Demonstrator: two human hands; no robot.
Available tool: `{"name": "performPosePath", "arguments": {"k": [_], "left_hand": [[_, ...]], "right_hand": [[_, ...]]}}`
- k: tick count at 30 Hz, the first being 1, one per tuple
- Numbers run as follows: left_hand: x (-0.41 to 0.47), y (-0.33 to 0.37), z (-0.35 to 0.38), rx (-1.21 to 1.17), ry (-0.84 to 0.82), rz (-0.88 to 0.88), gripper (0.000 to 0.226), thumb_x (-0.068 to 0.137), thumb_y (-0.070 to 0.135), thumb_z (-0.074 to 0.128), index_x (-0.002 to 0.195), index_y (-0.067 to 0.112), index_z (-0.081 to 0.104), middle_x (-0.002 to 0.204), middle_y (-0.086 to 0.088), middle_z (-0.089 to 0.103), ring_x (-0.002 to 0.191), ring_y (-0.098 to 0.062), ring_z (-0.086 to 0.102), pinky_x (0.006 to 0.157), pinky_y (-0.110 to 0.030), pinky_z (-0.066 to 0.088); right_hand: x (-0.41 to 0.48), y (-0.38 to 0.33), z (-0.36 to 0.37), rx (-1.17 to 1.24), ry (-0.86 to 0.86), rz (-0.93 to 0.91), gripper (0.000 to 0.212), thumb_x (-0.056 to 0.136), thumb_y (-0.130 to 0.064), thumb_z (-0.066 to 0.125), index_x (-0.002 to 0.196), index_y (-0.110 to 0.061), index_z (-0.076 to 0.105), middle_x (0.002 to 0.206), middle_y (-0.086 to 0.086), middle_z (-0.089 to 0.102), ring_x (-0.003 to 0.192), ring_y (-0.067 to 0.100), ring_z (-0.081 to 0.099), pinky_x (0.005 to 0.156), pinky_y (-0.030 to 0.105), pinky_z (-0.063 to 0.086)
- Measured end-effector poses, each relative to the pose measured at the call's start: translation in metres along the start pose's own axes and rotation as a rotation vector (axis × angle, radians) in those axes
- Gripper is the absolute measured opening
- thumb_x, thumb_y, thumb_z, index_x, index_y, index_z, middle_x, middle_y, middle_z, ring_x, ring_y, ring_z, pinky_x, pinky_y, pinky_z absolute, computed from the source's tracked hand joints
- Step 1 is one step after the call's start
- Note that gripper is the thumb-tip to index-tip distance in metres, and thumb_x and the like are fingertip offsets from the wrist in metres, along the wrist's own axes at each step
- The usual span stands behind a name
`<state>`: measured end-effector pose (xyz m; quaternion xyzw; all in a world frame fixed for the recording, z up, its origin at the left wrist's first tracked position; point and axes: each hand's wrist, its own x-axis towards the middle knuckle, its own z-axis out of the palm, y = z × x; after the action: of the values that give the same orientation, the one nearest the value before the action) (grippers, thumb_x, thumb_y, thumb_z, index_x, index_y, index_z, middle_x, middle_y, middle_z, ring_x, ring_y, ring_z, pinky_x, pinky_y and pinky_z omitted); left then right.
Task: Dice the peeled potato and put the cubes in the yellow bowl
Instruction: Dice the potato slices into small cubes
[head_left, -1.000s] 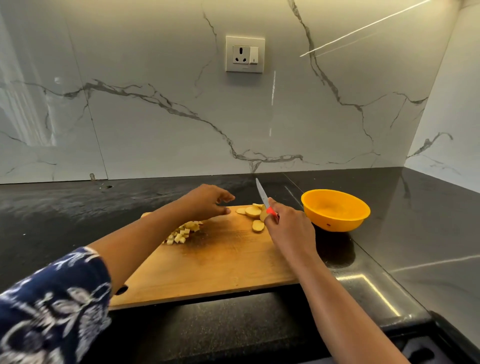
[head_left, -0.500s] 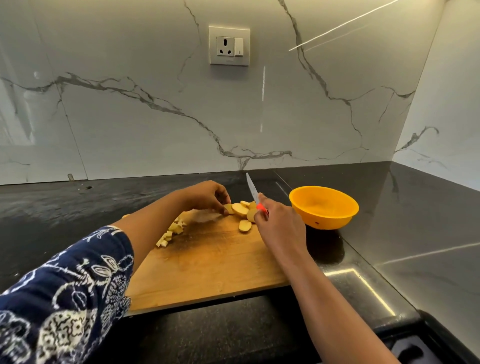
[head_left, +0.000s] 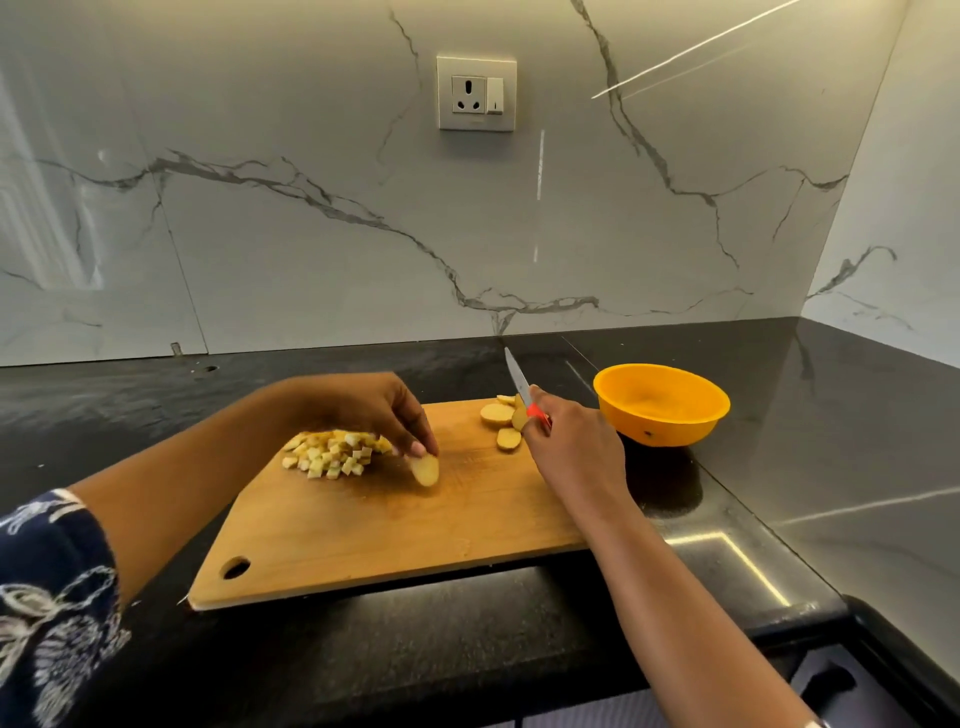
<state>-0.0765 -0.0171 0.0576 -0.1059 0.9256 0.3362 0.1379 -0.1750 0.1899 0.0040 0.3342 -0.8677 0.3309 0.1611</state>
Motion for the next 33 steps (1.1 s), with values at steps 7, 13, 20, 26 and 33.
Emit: {"name": "performPosePath", "arguments": {"k": [7, 13, 20, 26, 33], "left_hand": [[-0.02, -0.012, 0.015, 0.168, 0.374, 0.133, 0.02, 0.09, 0.018, 0.06, 0.103, 0.031, 0.067, 0.104, 0.011, 0.067, 0.096, -0.006, 0.059, 0.092, -0.026, 0.047], [-0.065, -0.038, 0.051, 0.5, 0.275, 0.358, 0.059, 0.083, 0.073, 0.03, 0.125, 0.04, 0.056, 0.13, 0.027, 0.05, 0.122, 0.014, 0.039, 0.102, -0.008, 0.028], [-0.063, -0.046, 0.069, 0.693, 0.139, 0.317, 0.074, 0.078, 0.082, -0.001, 0.143, 0.048, 0.008, 0.149, 0.033, 0.009, 0.136, 0.017, 0.002, 0.114, -0.02, -0.003], [-0.056, -0.043, 0.064, 0.698, 0.154, 0.36, 0.076, 0.078, 0.08, -0.002, 0.141, 0.042, 0.014, 0.147, 0.028, 0.018, 0.135, 0.015, 0.011, 0.114, -0.014, 0.006], [-0.055, -0.044, 0.066, 0.672, 0.203, 0.397, 0.072, 0.082, 0.077, 0.001, 0.141, 0.039, 0.018, 0.144, 0.027, 0.024, 0.132, 0.017, 0.014, 0.109, -0.007, 0.003]], "right_hand": [[-0.018, -0.009, -0.003, -0.017, -0.085, -0.045, 0.044, 0.098, -0.034, 0.049, 0.141, -0.029, 0.044, 0.116, -0.004, 0.067, 0.098, 0.013, 0.063, 0.078, 0.025, 0.05], [-0.033, -0.017, -0.01, -0.026, -0.186, -0.057, 0.044, 0.098, -0.034, 0.048, 0.142, -0.033, 0.043, 0.115, -0.006, 0.066, 0.091, 0.007, 0.056, 0.073, 0.019, 0.041], [-0.066, -0.03, -0.027, -0.021, -0.329, -0.162, 0.047, 0.097, -0.035, 0.047, 0.143, -0.037, 0.04, 0.116, -0.01, 0.065, 0.082, 0.006, 0.051, 0.064, 0.018, 0.04], [-0.071, -0.035, -0.031, -0.058, -0.402, -0.236, 0.046, 0.097, -0.037, 0.045, 0.143, -0.04, 0.038, 0.12, -0.011, 0.063, 0.088, 0.008, 0.054, 0.071, 0.023, 0.045], [-0.071, -0.037, -0.025, -0.096, -0.403, -0.28, 0.046, 0.098, -0.036, 0.043, 0.144, -0.038, 0.037, 0.112, -0.011, 0.065, 0.092, 0.01, 0.054, 0.074, 0.025, 0.044]]}}
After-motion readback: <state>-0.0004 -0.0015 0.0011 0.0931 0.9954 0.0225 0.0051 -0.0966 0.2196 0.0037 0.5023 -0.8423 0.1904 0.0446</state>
